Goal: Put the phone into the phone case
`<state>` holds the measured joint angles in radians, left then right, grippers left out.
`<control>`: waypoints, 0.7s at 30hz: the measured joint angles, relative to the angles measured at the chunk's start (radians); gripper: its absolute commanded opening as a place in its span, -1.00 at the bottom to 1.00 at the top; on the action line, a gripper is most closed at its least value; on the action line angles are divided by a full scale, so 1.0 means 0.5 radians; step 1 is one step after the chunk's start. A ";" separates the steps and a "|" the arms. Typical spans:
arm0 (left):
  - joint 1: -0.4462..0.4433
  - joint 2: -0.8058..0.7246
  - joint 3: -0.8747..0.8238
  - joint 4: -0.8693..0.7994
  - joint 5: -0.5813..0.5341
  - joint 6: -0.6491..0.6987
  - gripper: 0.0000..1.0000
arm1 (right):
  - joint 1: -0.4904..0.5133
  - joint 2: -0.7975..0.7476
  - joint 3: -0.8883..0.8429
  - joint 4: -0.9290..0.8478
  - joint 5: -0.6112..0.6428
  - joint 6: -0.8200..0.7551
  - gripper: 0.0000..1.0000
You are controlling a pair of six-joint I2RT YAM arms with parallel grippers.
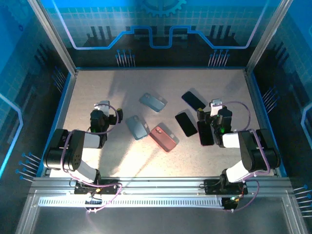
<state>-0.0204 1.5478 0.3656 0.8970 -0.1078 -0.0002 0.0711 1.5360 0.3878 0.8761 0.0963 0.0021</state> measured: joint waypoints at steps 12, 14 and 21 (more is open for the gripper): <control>0.000 0.000 0.000 0.000 0.000 0.001 0.99 | 0.000 0.000 0.000 -0.002 -0.014 -0.006 0.99; 0.000 0.000 0.000 0.000 0.000 0.000 0.99 | -0.005 0.000 0.000 -0.004 -0.037 -0.006 0.99; 0.000 0.000 0.000 0.000 0.000 0.001 0.99 | -0.014 0.000 0.000 -0.008 -0.059 -0.006 0.99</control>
<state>-0.0204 1.5478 0.3656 0.8970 -0.1078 0.0002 0.0643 1.5360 0.3878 0.8719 0.0669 -0.0010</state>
